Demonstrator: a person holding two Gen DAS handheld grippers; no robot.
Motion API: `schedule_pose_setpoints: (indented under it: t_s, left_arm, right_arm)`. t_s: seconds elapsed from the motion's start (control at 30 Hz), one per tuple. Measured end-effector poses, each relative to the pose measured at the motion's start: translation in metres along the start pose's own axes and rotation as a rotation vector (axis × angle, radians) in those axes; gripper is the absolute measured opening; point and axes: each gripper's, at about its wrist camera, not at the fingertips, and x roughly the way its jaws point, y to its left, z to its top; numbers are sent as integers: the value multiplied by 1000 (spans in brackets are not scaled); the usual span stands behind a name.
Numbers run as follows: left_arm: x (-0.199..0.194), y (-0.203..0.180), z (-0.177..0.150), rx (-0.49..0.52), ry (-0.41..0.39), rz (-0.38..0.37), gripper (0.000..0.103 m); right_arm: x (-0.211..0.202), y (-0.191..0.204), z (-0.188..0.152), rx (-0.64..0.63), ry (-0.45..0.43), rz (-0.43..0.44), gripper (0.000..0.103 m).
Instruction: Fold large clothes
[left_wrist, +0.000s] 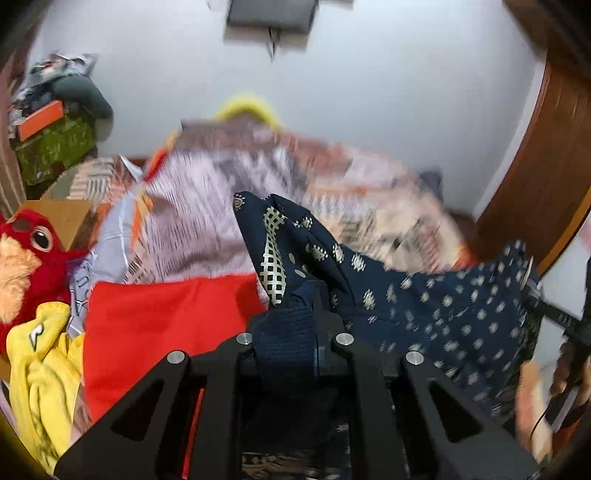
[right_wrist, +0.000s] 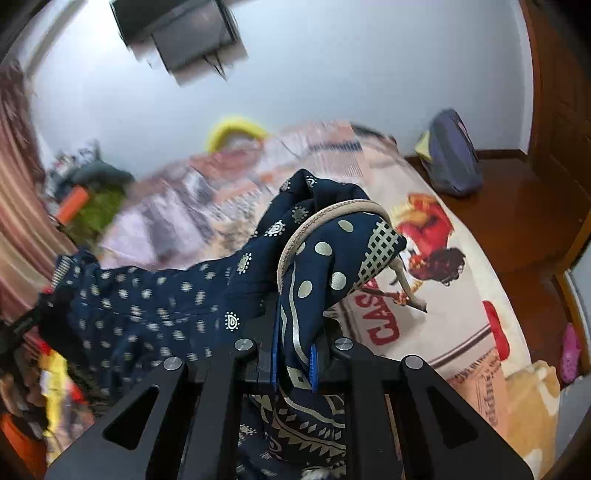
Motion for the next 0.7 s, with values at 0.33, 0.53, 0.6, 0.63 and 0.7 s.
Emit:
schedule_pose_setpoints:
  t_s: [0.33, 0.53, 0.6, 0.63, 0.7]
  left_arm:
    - [62, 46, -41, -23, 155, 52, 41]
    - [28, 46, -56, -23, 173, 74, 49]
    - [11, 41, -65, 3, 183, 85, 49]
    - [6, 40, -68, 9, 189, 83, 49]
    - [-12, 34, -78, 24, 203, 80, 49]
  right_arm:
    - [55, -36, -31, 48, 118, -146, 45]
    - [17, -38, -32, 48, 200, -142, 52]
    - [0, -33, -31, 17, 186, -145, 52]
    - [-8, -30, -31, 6, 170, -148, 52]
    - [-33, -25, -33, -17, 138, -144, 52]
